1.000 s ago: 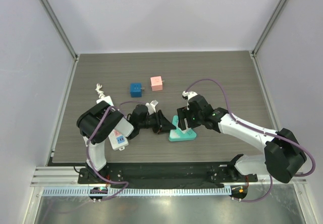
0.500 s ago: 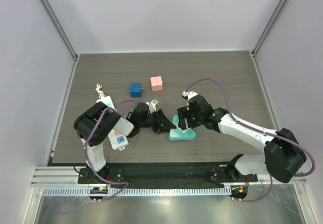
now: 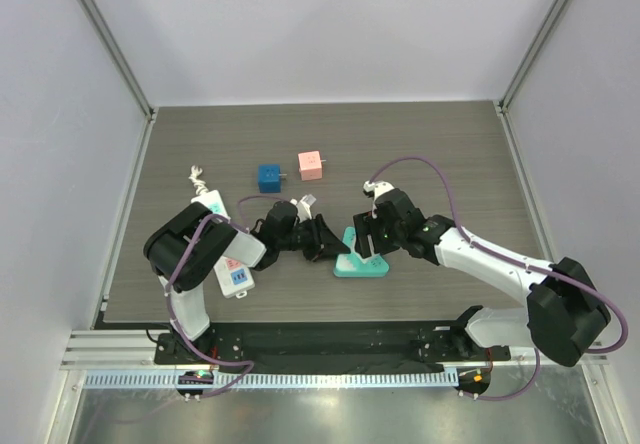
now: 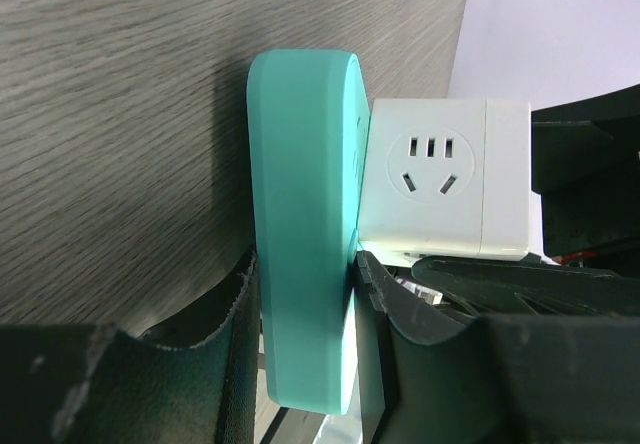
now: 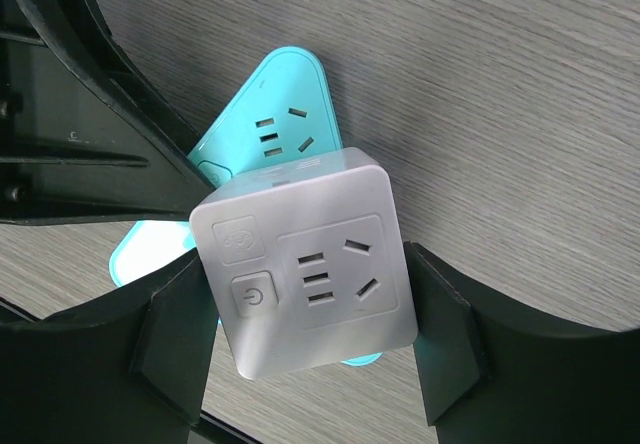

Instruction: Pull the plug off the socket

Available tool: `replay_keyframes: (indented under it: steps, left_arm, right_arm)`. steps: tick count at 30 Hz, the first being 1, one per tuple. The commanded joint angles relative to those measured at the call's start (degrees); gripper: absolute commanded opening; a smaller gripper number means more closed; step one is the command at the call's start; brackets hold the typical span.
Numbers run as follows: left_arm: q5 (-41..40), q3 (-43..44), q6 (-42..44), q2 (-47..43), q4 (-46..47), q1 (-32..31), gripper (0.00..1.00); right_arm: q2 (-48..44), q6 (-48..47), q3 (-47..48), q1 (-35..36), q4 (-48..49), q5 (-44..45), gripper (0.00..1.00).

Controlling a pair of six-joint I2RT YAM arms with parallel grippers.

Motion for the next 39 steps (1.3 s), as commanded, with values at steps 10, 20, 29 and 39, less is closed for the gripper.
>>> replay_keyframes:
  steps: [10, 20, 29, 39]
  left_arm:
    - [-6.39, 0.37, 5.43, 0.81, -8.78, -0.81, 0.00]
    - [-6.39, 0.63, 5.78, 0.81, -9.39, -0.98, 0.00]
    - [-6.13, 0.81, 6.04, 0.90, -9.75, -0.99, 0.00]
    - [-5.95, 1.07, 6.13, 0.99, -9.92, -0.90, 0.00]
  right_arm:
    - [-4.55, 2.41, 3.18, -0.66, 3.95, -6.20, 0.01]
    - [-2.79, 2.76, 7.13, -2.59, 0.26, -6.99, 0.01]
    - [-3.93, 3.11, 9.33, -5.40, -1.41, -9.81, 0.01]
    - [-4.02, 3.20, 8.80, -8.57, -2.11, -11.48, 0.01]
